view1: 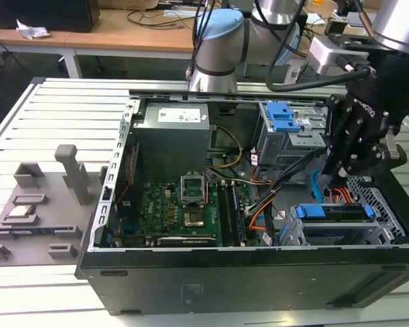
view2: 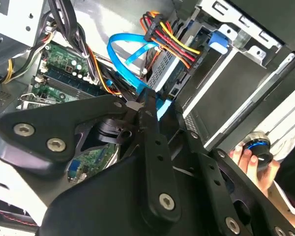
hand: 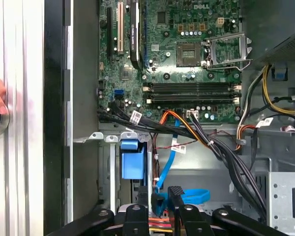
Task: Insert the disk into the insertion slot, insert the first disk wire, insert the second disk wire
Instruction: 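Insert the second disk wire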
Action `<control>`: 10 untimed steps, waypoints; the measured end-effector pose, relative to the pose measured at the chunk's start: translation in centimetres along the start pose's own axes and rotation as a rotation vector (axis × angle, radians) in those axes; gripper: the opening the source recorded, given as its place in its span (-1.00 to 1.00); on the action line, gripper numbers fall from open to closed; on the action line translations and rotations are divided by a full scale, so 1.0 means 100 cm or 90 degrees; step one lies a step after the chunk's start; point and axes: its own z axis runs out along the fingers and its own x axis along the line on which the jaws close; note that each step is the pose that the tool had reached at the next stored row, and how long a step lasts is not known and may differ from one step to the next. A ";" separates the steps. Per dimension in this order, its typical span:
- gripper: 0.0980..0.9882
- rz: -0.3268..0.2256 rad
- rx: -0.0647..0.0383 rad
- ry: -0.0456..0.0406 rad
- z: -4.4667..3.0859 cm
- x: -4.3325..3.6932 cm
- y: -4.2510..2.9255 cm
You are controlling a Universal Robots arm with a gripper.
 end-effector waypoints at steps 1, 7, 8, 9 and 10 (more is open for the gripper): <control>-0.54 0.000 0.000 0.0009 0.0007 -0.0001 0.0000; -0.86 0.000 0.000 0.0049 0.0009 0.0000 0.0001; -0.86 0.000 0.000 0.0058 0.0009 0.0000 0.0001; -0.86 0.000 0.000 0.0063 0.0009 0.0003 0.0001; -0.86 0.000 0.000 0.0063 0.0011 0.0023 0.0001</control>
